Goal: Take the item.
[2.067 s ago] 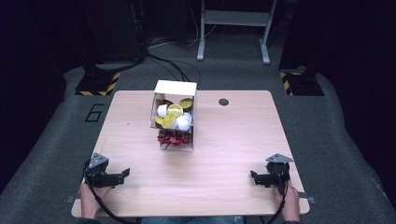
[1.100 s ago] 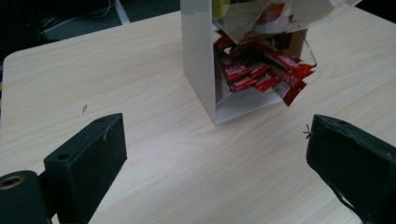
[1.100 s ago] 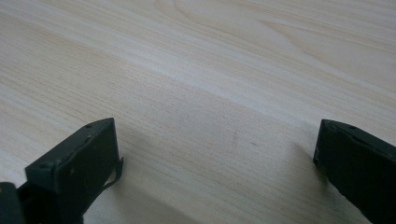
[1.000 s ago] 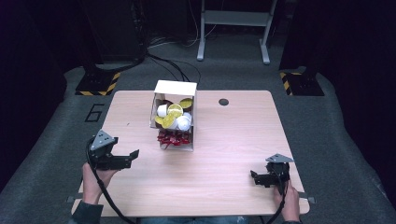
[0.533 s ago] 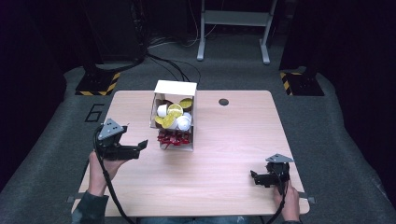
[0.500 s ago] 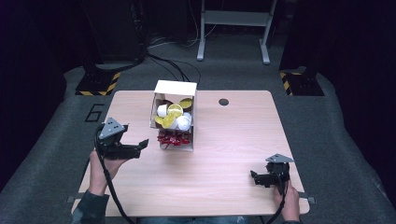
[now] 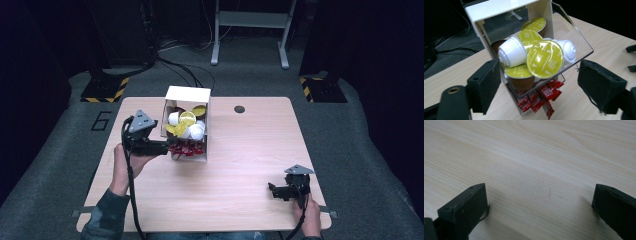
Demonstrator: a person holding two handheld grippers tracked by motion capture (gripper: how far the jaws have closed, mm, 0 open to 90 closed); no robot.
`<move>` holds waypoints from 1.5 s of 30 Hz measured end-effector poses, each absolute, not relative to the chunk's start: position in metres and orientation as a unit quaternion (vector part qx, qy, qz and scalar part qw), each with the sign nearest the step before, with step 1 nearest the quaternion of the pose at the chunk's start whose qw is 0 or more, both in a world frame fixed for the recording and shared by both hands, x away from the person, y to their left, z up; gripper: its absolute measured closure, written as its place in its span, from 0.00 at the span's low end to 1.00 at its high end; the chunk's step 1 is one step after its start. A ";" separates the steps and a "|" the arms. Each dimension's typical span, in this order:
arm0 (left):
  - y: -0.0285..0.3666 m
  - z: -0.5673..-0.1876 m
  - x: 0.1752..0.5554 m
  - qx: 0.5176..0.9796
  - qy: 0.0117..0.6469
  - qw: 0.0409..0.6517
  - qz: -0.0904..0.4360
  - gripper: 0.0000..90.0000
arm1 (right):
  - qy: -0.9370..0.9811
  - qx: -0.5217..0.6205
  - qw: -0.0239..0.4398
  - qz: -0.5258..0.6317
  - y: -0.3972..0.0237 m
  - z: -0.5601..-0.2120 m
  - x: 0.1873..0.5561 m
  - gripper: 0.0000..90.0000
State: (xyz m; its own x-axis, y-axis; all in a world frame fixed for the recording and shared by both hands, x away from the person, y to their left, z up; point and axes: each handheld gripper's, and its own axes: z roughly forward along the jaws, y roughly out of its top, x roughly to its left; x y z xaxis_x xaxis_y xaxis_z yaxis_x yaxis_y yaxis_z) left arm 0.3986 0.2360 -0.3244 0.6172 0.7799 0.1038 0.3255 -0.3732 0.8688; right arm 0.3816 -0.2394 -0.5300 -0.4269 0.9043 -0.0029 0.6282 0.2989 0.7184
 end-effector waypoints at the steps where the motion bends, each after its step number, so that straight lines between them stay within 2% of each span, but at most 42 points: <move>1: 0.233 -0.324 0.401 0.789 0.348 0.435 0.258 0.21 | 0.778 0.492 0.210 0.329 -0.239 -0.530 0.382 0.00; 13: 0.201 -0.327 0.421 0.808 0.350 0.408 0.240 0.39 | 0.778 0.493 0.210 0.329 -0.239 -0.530 0.382 0.00; 23: 0.196 -0.332 0.434 0.823 0.361 0.383 0.216 0.51 | 0.778 0.493 0.210 0.329 -0.239 -0.530 0.382 0.00; 41: 0.190 -0.333 0.448 0.836 0.373 0.348 0.201 0.51 | 0.777 0.493 0.210 0.329 -0.239 -0.530 0.382 0.00; 45: 0.189 -0.333 0.451 0.836 0.373 0.345 0.205 0.55 | 0.779 0.492 0.211 0.328 -0.240 -0.530 0.382 0.00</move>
State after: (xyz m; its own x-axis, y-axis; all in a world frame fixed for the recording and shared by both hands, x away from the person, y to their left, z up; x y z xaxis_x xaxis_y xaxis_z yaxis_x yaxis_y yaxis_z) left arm 0.4506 0.1890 -0.3326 0.6373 0.7659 0.0854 0.4828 -0.4832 0.7304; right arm 0.3816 -0.2396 -0.5301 -0.4279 0.9038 -0.0054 0.6274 0.3014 0.7180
